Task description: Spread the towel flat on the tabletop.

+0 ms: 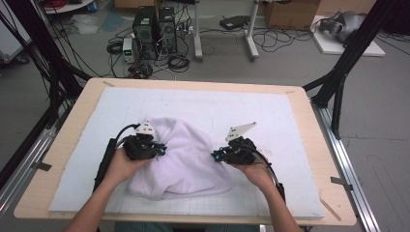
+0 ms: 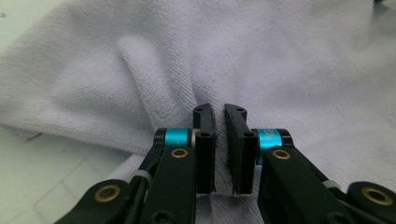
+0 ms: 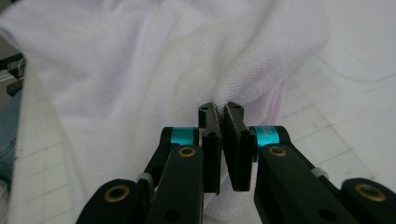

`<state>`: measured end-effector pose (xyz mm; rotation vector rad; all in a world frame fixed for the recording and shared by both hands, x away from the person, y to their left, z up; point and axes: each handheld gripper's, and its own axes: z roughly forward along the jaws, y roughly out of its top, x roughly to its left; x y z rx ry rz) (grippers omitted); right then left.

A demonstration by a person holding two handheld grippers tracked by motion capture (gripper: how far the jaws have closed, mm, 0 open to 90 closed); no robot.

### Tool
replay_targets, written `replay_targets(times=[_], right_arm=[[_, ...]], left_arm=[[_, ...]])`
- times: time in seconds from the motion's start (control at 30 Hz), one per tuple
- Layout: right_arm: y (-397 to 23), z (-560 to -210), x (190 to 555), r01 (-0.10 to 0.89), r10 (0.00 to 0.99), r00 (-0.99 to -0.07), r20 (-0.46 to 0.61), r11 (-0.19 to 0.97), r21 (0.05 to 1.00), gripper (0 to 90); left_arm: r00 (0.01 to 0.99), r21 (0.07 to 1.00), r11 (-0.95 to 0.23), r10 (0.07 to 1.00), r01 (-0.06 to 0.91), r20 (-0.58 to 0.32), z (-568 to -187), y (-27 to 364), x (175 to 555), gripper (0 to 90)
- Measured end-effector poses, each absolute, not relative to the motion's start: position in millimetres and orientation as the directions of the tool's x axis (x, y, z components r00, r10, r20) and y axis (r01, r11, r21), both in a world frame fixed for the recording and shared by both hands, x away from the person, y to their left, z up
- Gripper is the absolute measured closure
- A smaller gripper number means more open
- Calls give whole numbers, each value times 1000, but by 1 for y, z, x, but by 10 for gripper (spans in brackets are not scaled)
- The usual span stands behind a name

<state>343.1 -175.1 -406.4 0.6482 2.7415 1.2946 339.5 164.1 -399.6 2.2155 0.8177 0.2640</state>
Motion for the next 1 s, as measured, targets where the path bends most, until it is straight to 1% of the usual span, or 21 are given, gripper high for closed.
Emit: replay_targets(times=[0.03,0.07,0.1,0.17,0.23,0.27,0.3,0.4,0.47,0.5,0.53,0.6,0.67,0.7,0.77,0.83,0.87,0.9,0.93,1.0], right_arm=[[-178,-401,339,332,383,-916,122,550,766,862],[-181,-395,335,322,382,-917,117,534,782,864],[-185,-390,331,317,381,-917,118,518,795,864],[-188,-385,329,315,388,-914,115,505,803,864],[-200,-366,322,297,410,-908,82,496,816,865],[-203,-360,320,290,414,-907,73,491,821,865],[-207,-354,317,278,415,-908,61,485,829,864],[-213,-340,308,266,404,-913,55,487,832,864],[-210,-340,302,263,389,-919,56,503,823,864],[-208,-342,299,259,381,-923,55,509,821,864],[-204,-346,295,258,368,-928,61,515,818,864],[-195,-357,285,258,343,-937,72,536,804,864],[-186,-372,277,265,309,-946,100,558,787,864],[-186,-372,277,265,309,-946,100,558,787,864],[-171,-394,266,266,268,-956,124,602,753,863],[-166,-400,263,264,255,-958,129,615,743,859],[-161,-405,262,259,241,-962,131,633,730,797],[-161,-404,262,253,241,-962,126,630,734,707],[-162,-400,263,261,254,-959,127,614,745,693],[-169,-388,268,264,267,-955,130,565,781,644]], left_arm=[[777,717,-520,628,464,-47,-396,167,335,831],[776,744,-497,629,446,-45,-389,170,326,840],[776,744,-497,629,446,-45,-389,170,326,842],[784,777,-464,618,425,-60,-376,169,320,843],[795,812,-436,604,388,-56,-359,162,312,844],[795,812,-436,604,388,-56,-359,162,312,844],[807,827,-430,589,364,-49,-350,159,304,844],[810,834,-429,586,346,-35,-346,159,293,845],[812,832,-433,583,346,-35,-349,161,282,846],[810,821,-452,586,347,-20,-354,165,271,846],[810,821,-452,586,347,-20,-354,165,271,846],[802,805,-459,596,376,-35,-367,176,252,846],[800,796,-468,599,383,-33,-372,180,246,846],[797,791,-471,603,390,-34,-377,184,240,846],[793,775,-483,608,408,-38,-386,192,230,846],[788,766,-478,613,429,-59,-394,197,224,845],[786,764,-478,615,434,-62,-396,199,223,840],[790,770,-469,609,433,-73,-395,201,224,821],[790,770,-469,609,433,-73,-395,201,224,778],[791,799,-436,606,415,-79,-383,202,232,677]])
